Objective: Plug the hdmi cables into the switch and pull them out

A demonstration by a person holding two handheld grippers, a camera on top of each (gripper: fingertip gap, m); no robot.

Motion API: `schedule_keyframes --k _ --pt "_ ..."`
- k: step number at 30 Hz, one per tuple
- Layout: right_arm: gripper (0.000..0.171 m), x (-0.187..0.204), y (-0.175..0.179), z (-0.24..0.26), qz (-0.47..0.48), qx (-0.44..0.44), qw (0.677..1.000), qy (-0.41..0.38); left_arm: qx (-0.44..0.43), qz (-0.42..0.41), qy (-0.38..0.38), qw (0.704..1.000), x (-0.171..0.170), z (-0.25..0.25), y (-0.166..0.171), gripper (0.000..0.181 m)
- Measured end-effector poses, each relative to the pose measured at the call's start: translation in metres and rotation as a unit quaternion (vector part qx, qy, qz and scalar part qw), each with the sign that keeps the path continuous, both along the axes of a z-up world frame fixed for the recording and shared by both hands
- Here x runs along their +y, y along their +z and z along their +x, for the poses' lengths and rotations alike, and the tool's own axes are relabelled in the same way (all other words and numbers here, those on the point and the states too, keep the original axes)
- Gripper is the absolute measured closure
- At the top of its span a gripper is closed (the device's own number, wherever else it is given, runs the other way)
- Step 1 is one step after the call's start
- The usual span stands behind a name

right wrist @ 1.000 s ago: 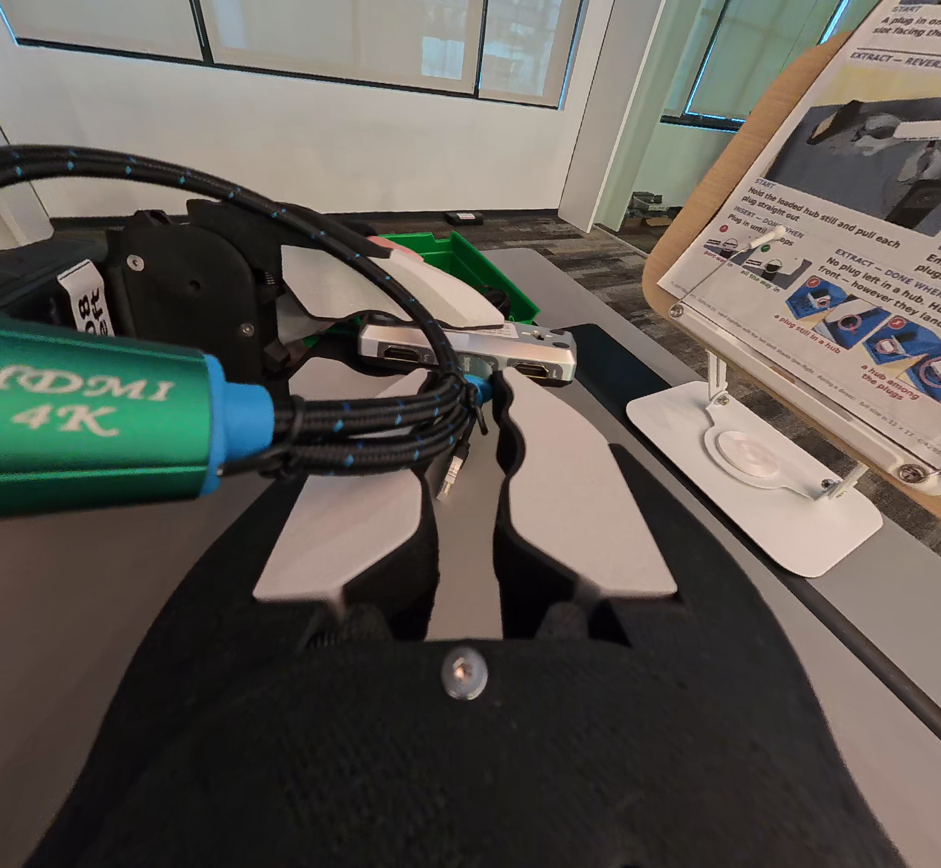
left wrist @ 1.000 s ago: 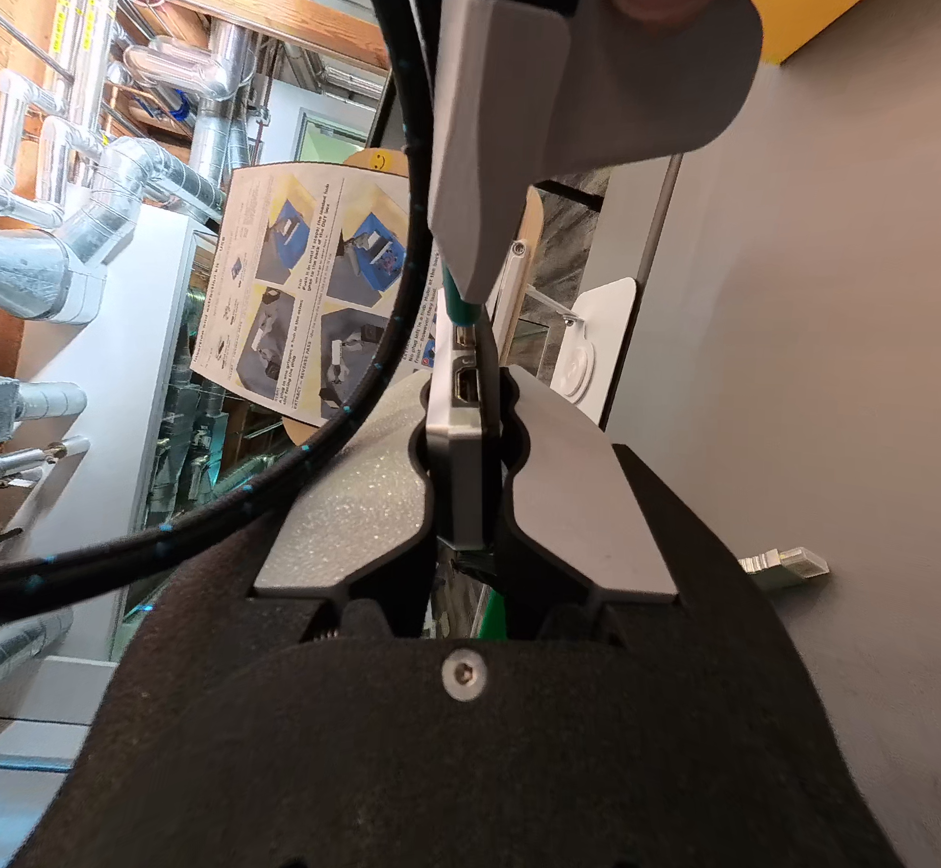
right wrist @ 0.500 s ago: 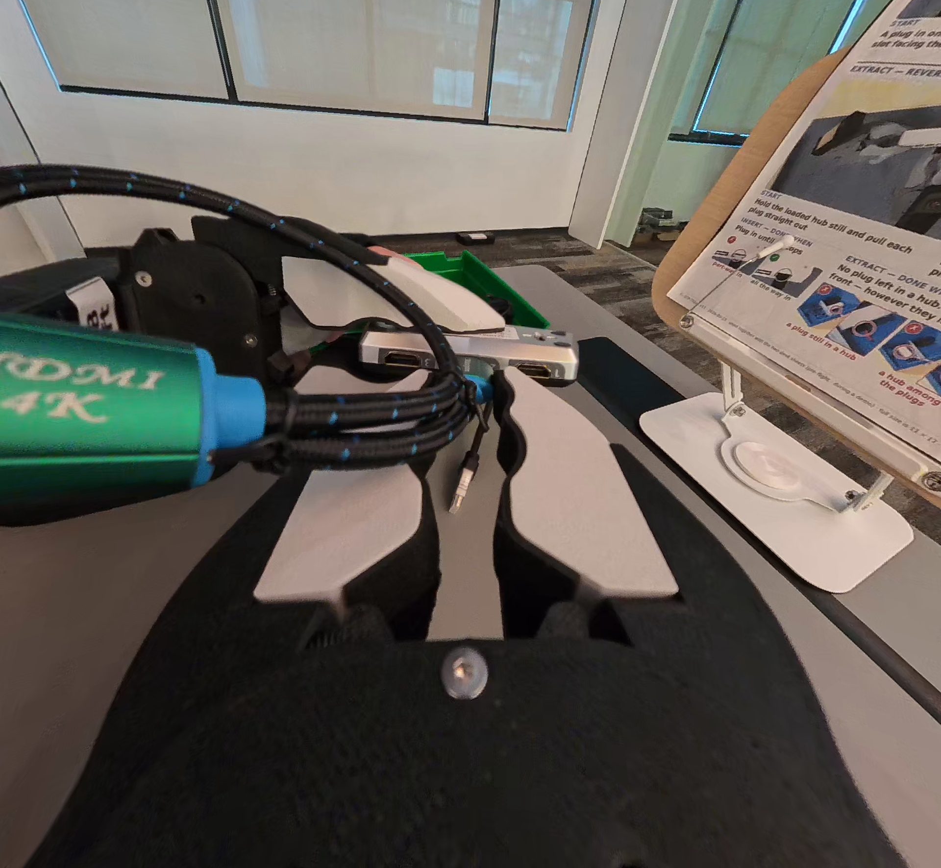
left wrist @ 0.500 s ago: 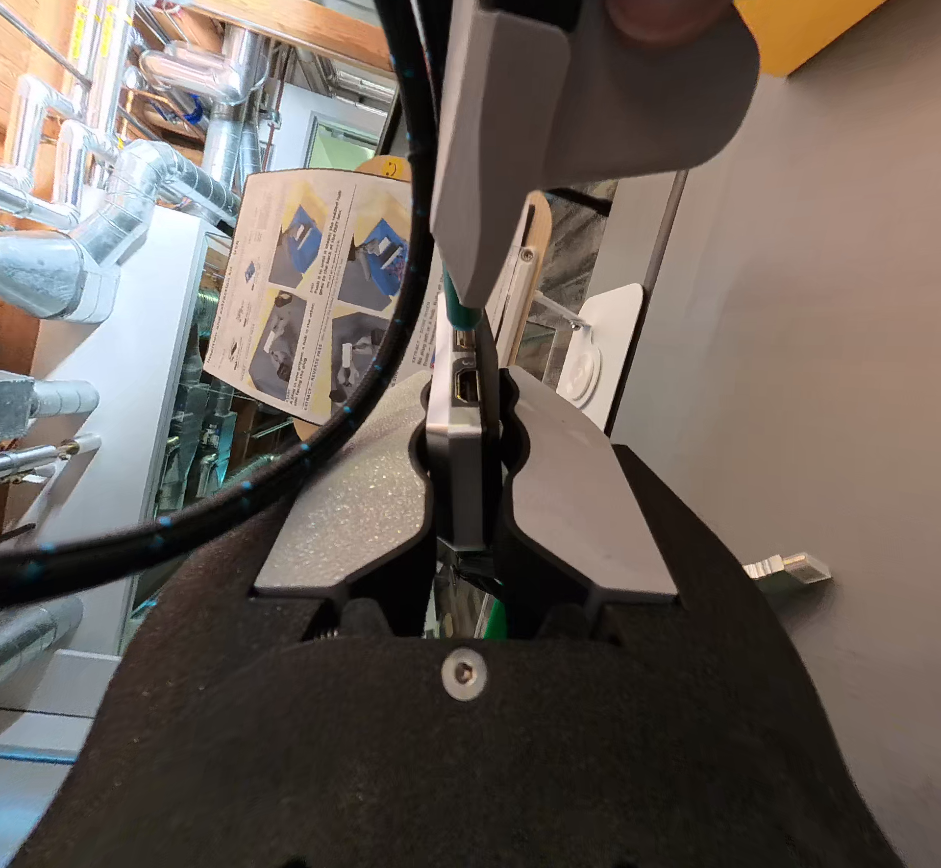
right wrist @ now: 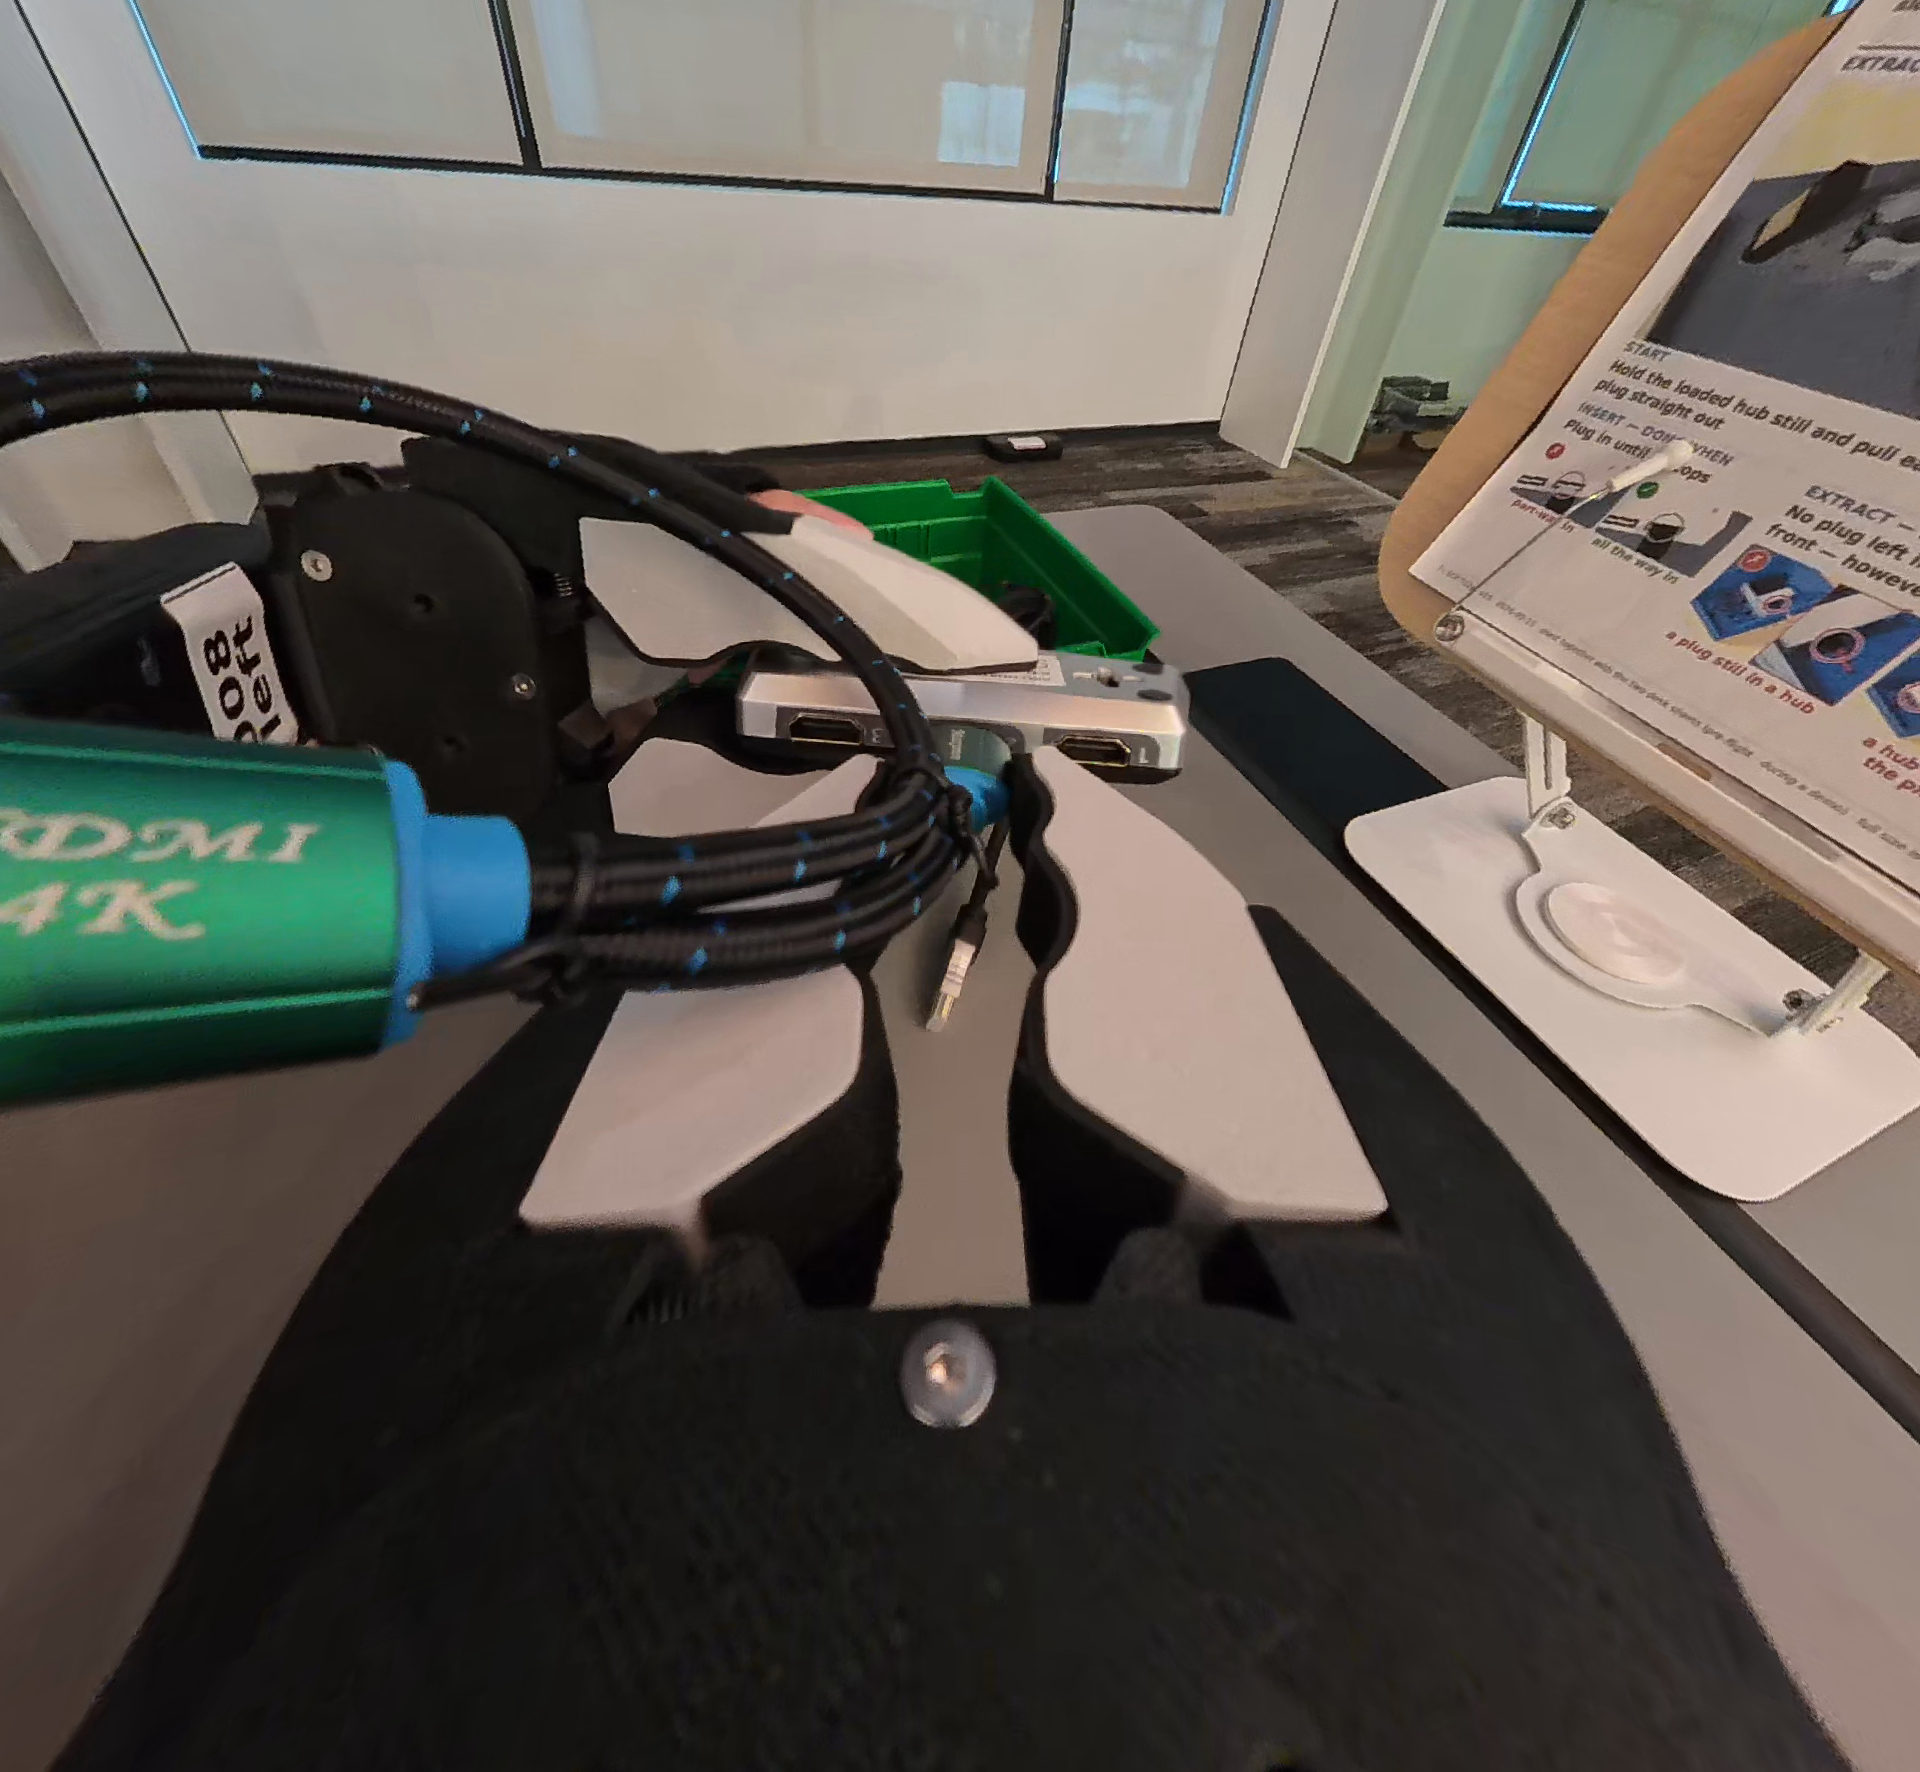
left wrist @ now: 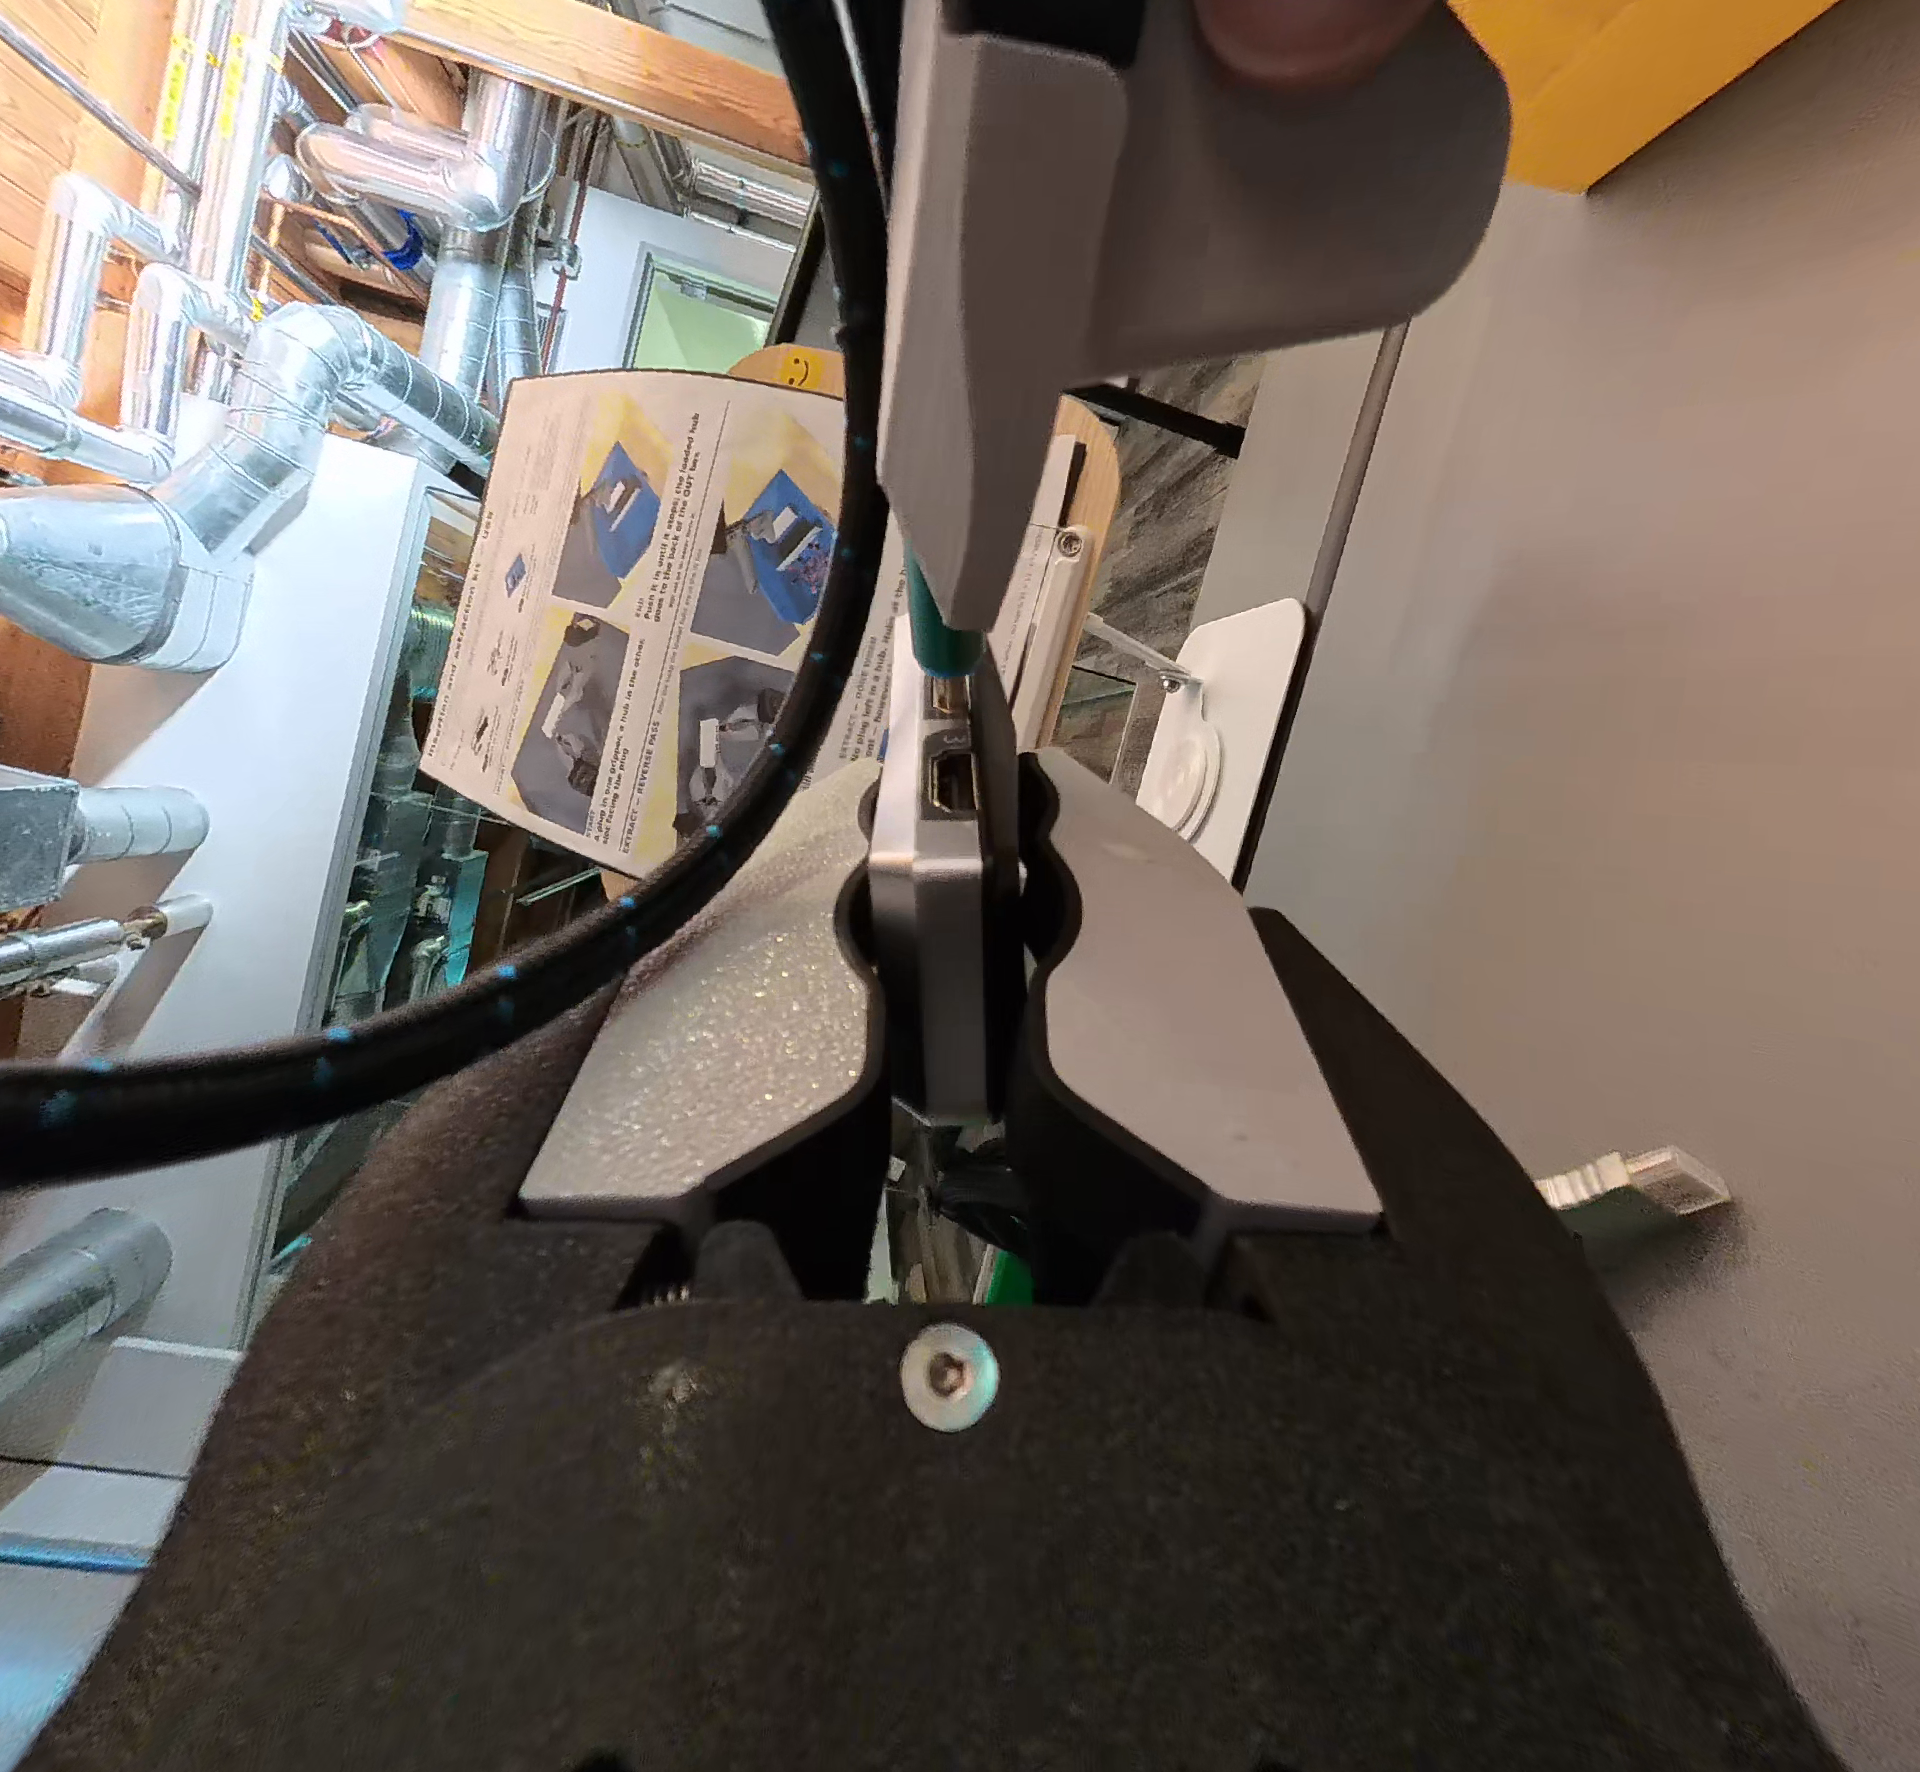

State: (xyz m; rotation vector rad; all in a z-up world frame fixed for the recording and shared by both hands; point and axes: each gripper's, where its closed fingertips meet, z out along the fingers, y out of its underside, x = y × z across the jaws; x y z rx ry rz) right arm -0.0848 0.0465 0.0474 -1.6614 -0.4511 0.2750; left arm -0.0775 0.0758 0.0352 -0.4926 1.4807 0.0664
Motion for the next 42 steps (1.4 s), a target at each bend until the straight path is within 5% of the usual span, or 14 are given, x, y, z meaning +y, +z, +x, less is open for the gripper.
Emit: schedule_keyframes --k 16,28,42 --pt "0.15 -0.019 0.01 -0.001 0.025 0.019 0.996 0.079 -0.025 0.01 -0.035 0.999 -0.023 -0.001 0.012 0.16" --pt "0.151 -0.013 0.029 -0.009 0.121 -0.078 0.99 0.002 -0.088 0.066 0.016 0.994 -0.011 -0.006 0.035 0.157" --pt "0.15 -0.015 0.037 -0.013 0.174 -0.091 0.98 -0.018 -0.121 0.064 0.024 0.99 -0.006 -0.009 0.043 0.146"
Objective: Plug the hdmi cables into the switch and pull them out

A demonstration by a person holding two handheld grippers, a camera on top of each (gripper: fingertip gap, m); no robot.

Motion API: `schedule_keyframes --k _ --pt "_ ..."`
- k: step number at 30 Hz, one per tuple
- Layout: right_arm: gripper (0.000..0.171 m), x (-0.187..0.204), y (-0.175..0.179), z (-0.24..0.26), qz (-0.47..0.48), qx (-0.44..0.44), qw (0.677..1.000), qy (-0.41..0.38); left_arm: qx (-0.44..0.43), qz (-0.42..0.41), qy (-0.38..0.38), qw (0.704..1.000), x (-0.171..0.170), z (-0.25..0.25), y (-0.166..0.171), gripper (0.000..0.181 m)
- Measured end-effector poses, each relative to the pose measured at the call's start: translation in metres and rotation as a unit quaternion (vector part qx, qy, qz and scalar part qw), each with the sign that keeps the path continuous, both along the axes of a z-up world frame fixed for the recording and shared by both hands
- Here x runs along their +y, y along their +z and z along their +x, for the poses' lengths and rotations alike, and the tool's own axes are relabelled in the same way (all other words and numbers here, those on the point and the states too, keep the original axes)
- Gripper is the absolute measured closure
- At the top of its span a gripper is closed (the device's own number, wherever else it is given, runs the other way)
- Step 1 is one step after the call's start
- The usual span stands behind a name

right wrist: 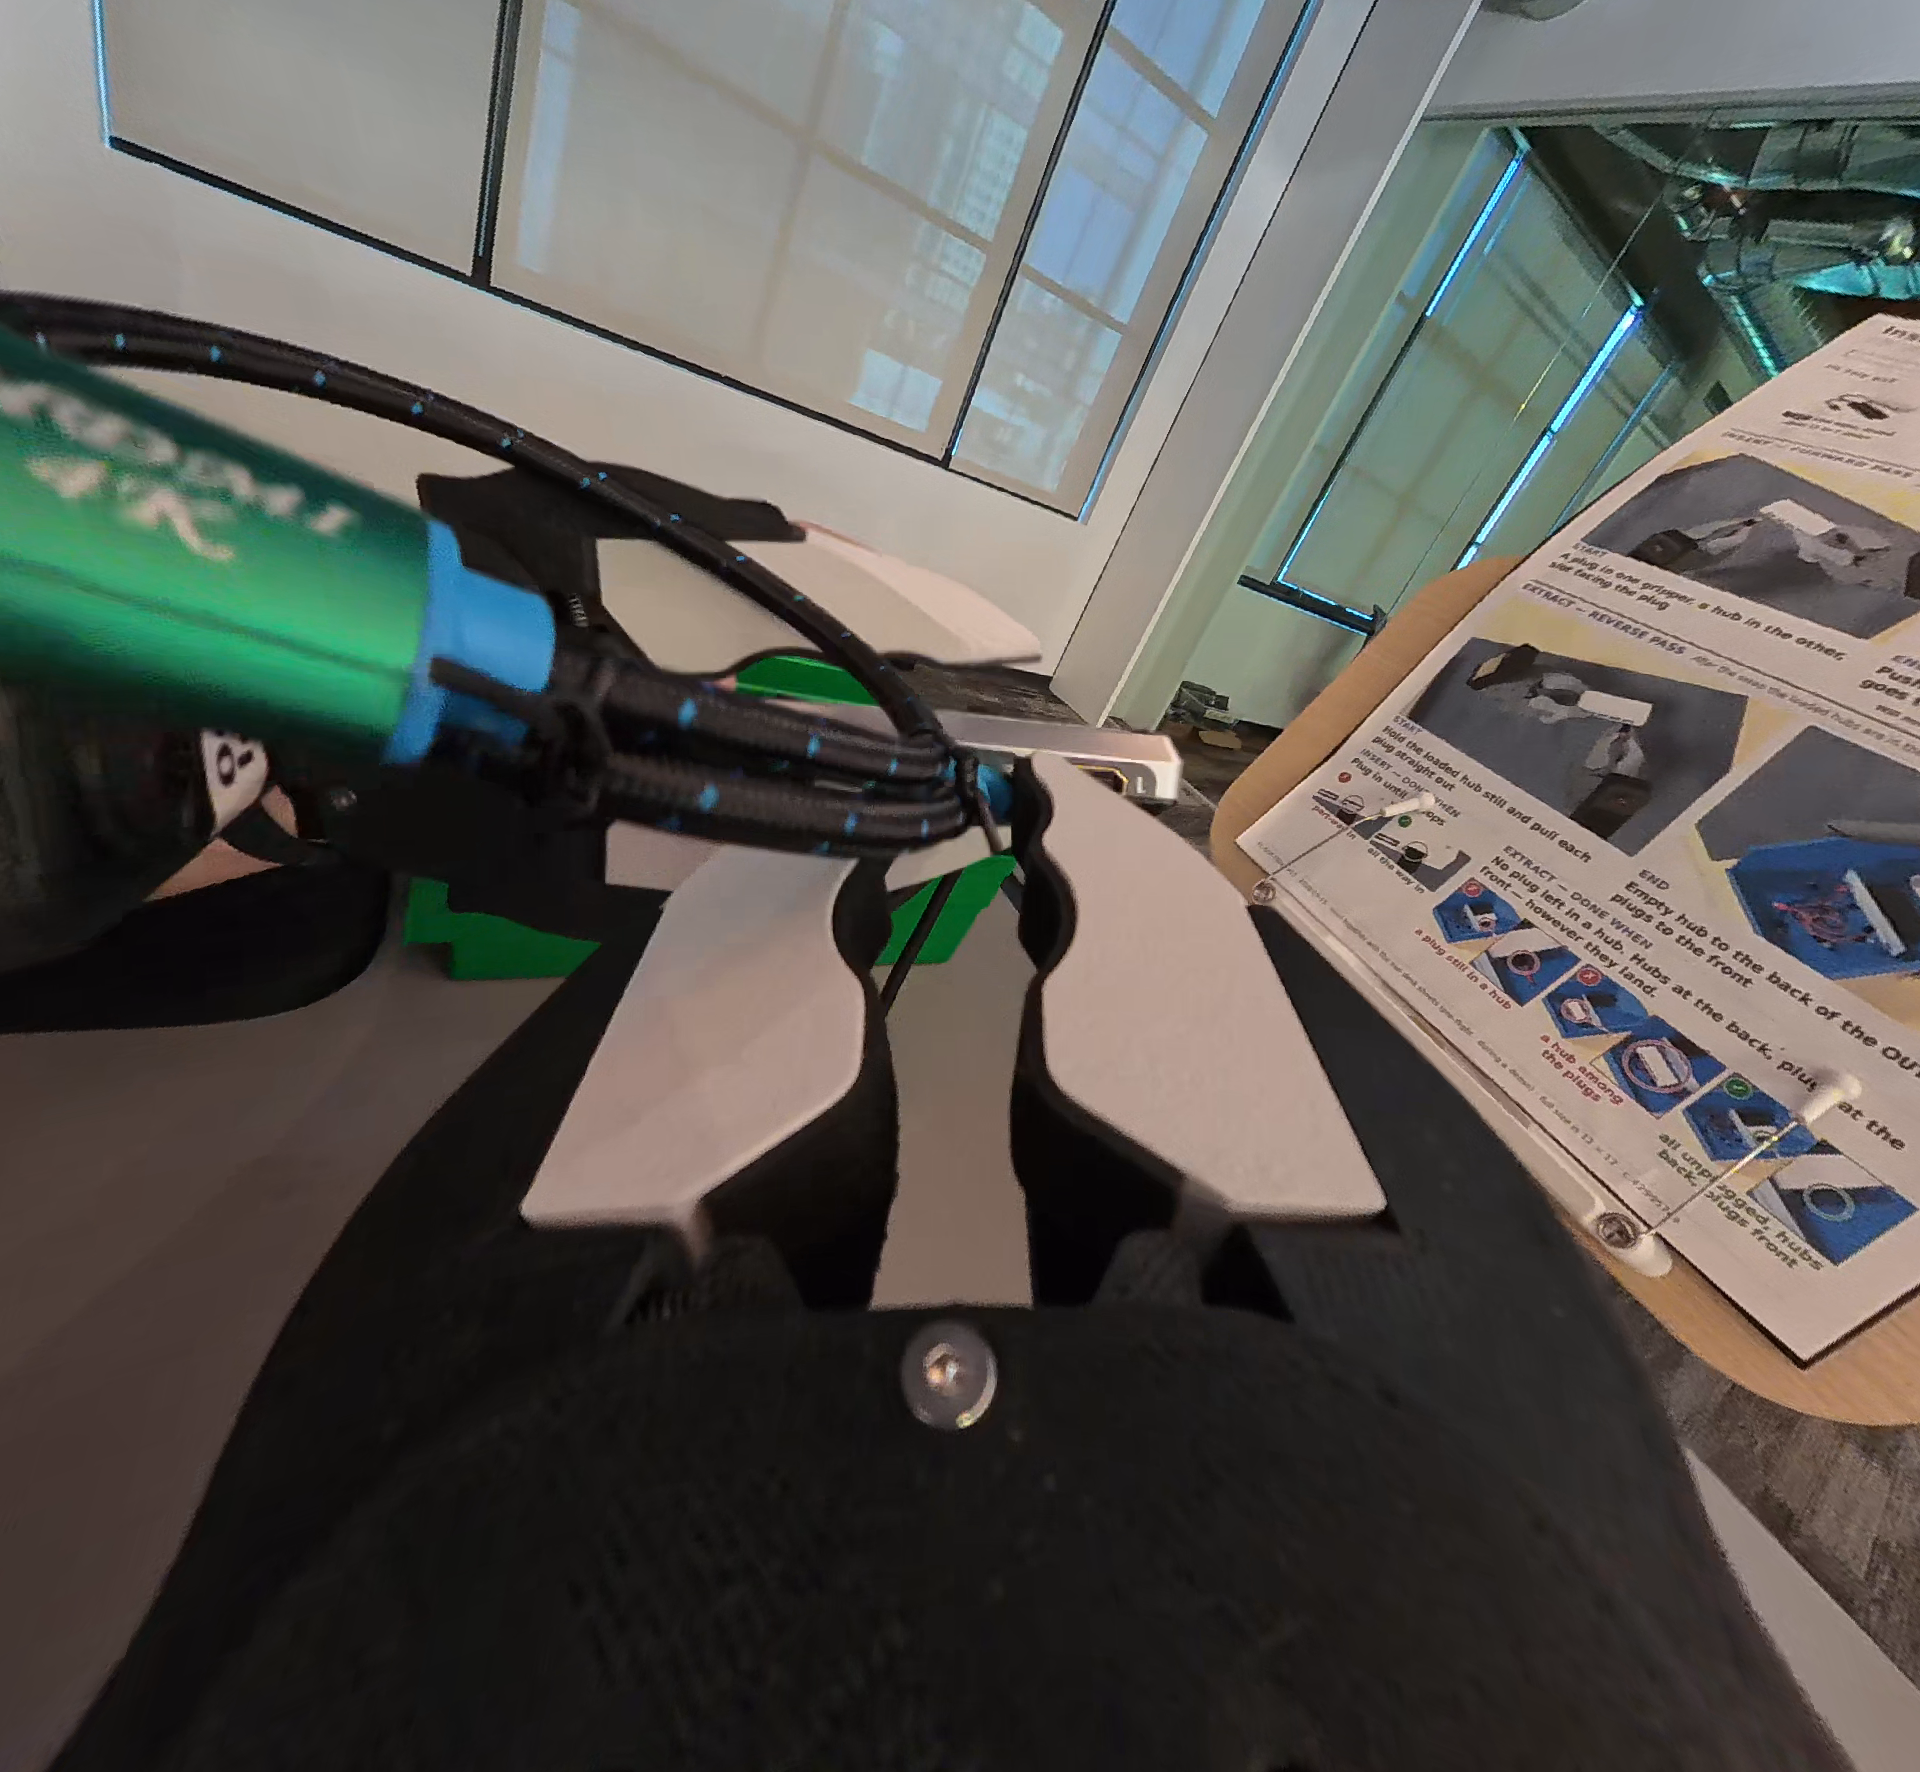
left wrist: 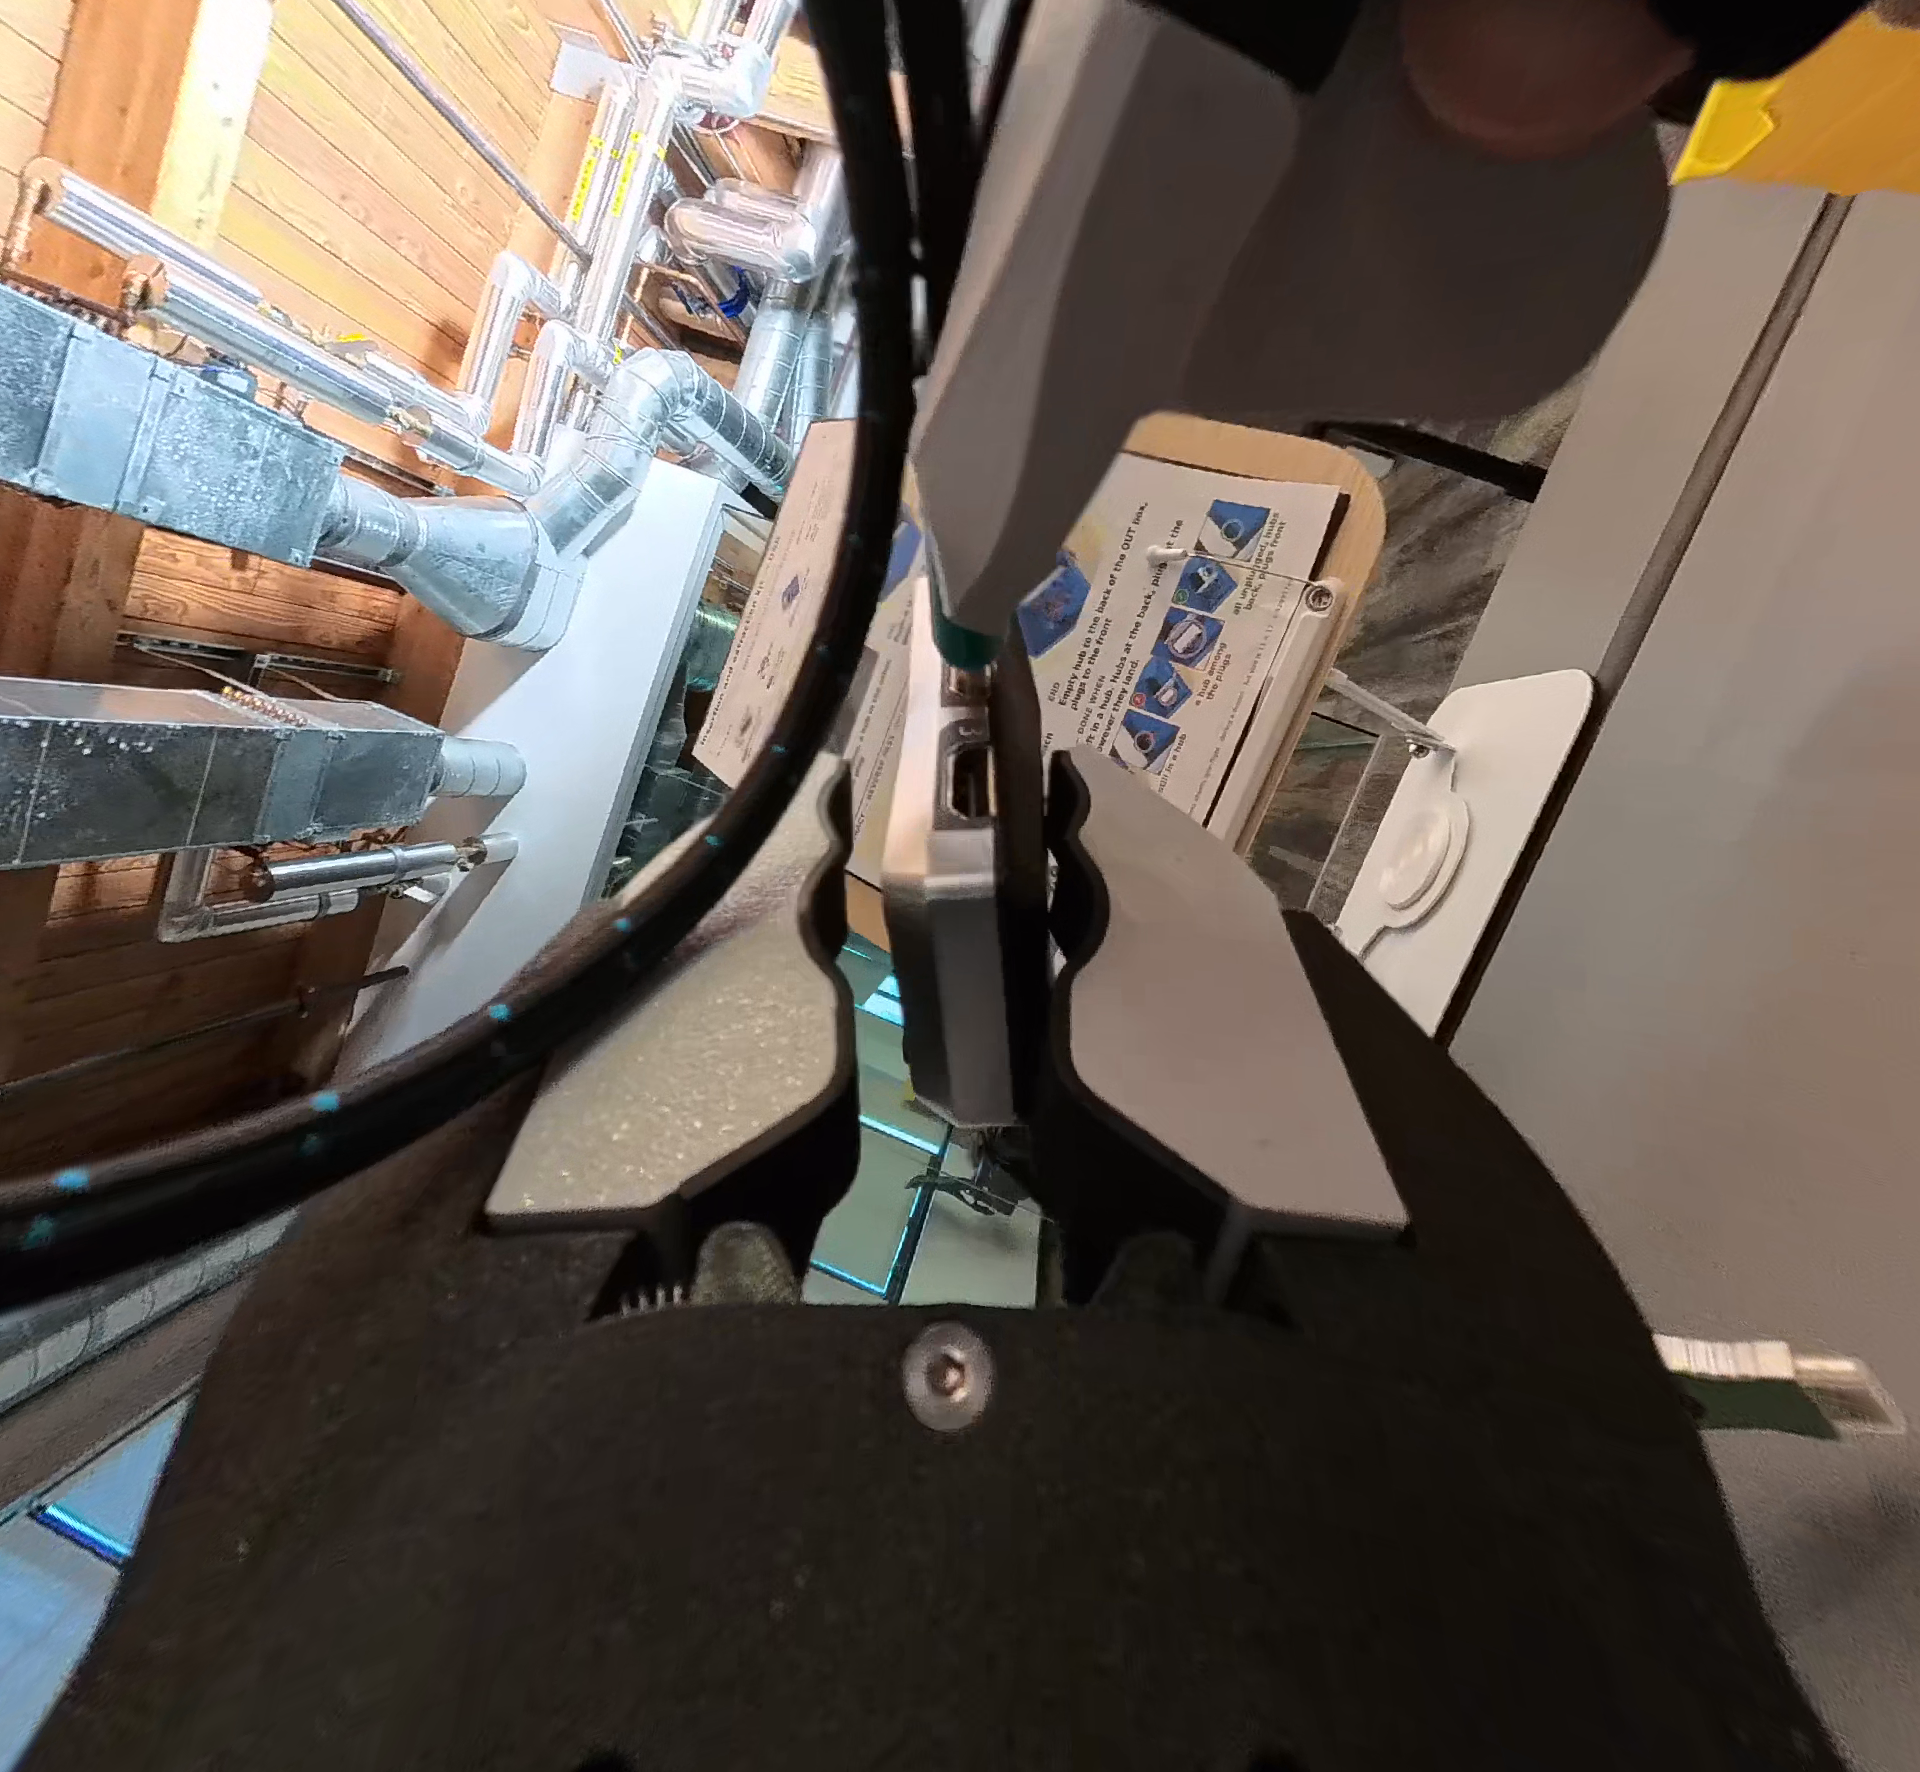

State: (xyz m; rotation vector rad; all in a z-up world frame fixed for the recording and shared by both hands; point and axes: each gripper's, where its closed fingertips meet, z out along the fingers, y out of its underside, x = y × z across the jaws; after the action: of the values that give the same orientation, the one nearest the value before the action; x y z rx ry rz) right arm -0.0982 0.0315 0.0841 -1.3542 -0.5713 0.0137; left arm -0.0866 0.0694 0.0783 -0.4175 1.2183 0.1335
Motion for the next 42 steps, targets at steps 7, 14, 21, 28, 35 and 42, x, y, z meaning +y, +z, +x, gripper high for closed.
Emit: schedule_keyframes --k 7,14,21,28,35,42 --pt "0.15 -0.004 0.001 -0.002 0.012 -0.007 1.0 0.016 0.004 0.012 -0.007 1.0 -0.003 0.001 -0.003 0.159" --pt "0.149 -0.005 0.007 -0.004 -0.011 0.022 0.999 0.032 -0.009 0.002 -0.004 1.0 0.0 -0.005 0.003 0.159" --pt "0.152 -0.006 0.012 0.001 -0.03 0.064 0.997 0.026 -0.008 -0.006 0.018 1.0 0.008 -0.006 0.004 0.159" --pt "0.152 -0.011 0.013 -0.001 -0.049 0.071 0.995 0.052 -0.001 -0.03 -0.007 1.0 0.0 -0.007 0.003 0.16" --pt "0.152 -0.019 0.016 -0.005 -0.062 0.085 0.99 0.097 -0.003 -0.042 -0.037 0.998 -0.011 -0.009 0.005 0.16" --pt "0.151 -0.021 0.015 -0.003 -0.091 0.094 0.986 0.107 0.007 -0.061 -0.046 0.997 -0.015 -0.007 0.002 0.16"
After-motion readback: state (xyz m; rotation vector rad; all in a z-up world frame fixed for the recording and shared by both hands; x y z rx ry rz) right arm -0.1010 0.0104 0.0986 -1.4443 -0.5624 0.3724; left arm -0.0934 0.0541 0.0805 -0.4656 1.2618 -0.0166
